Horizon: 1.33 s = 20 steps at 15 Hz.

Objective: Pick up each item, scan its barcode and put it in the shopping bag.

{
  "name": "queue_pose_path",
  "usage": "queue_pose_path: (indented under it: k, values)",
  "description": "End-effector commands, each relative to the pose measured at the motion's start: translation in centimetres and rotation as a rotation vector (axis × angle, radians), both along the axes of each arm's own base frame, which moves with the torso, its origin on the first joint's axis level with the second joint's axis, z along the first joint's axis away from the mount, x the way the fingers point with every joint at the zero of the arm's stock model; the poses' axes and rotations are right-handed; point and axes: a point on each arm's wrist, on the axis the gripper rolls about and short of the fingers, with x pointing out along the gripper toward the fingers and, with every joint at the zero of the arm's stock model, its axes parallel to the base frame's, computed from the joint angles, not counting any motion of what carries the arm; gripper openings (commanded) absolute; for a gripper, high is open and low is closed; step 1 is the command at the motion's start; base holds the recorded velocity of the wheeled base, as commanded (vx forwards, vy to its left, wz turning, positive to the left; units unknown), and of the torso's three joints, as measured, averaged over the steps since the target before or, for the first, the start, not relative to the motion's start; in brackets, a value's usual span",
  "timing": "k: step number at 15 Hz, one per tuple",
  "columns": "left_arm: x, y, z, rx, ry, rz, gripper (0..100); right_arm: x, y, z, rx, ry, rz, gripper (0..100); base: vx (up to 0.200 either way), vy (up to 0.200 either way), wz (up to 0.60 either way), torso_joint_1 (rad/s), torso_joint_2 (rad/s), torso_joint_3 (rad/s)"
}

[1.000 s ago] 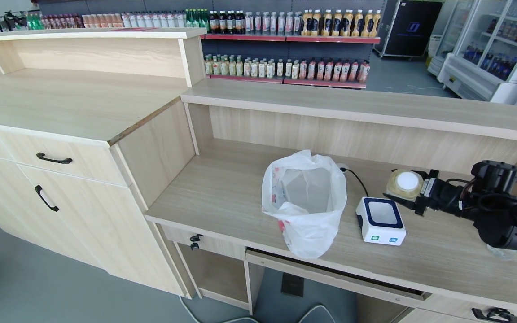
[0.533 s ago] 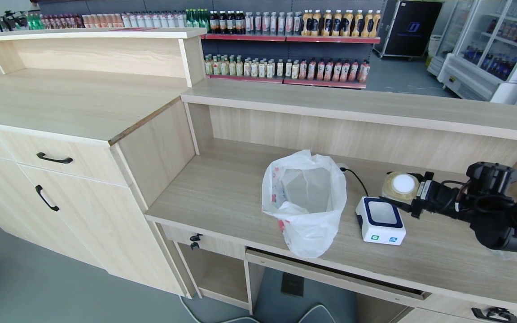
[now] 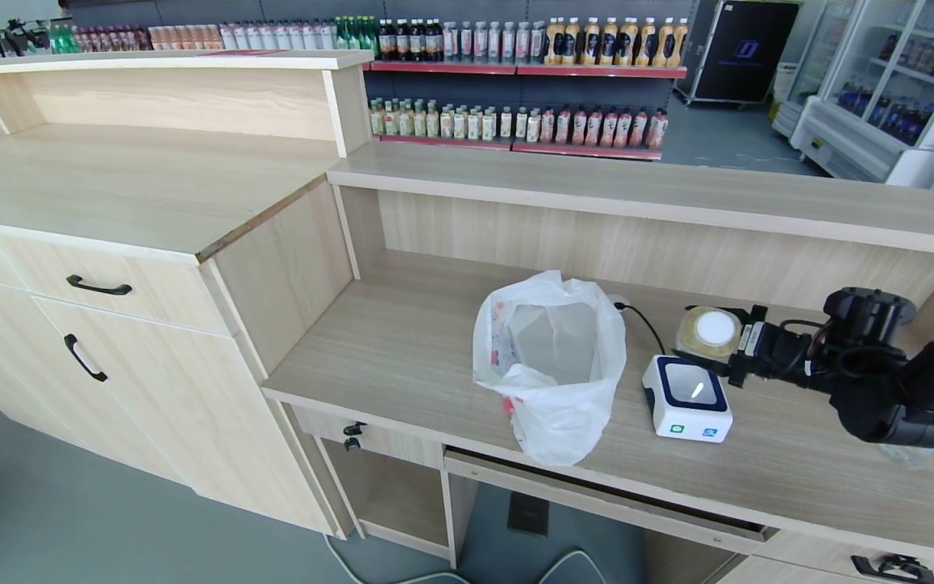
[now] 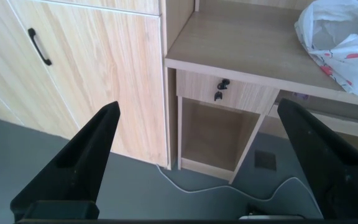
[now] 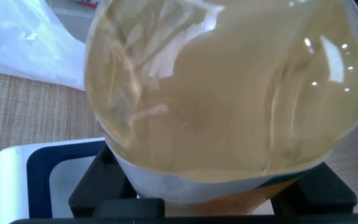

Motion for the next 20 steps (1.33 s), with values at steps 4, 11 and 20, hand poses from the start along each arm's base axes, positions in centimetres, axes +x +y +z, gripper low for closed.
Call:
queue_pose_path:
  k: [4,11,20]
  values:
    - [0.0,0.0,0.0,0.000,0.000,0.000,100,0.9,0.4,-0.9,0.001,0.004,0.013,0,0.000,0.000,0.00,0.000,0.00,0.000]
    - [0.0,0.0,0.0,0.000,0.000,0.000,100,1.2,0.8,-1.5,0.002,0.015,0.024,0,0.000,0.000,0.00,0.000,0.00,0.000]
    - [0.0,0.0,0.0,0.000,0.000,0.000,100,0.3,0.9,0.9,0.100,0.087,0.012,0,0.000,0.000,0.00,0.000,0.00,0.000]
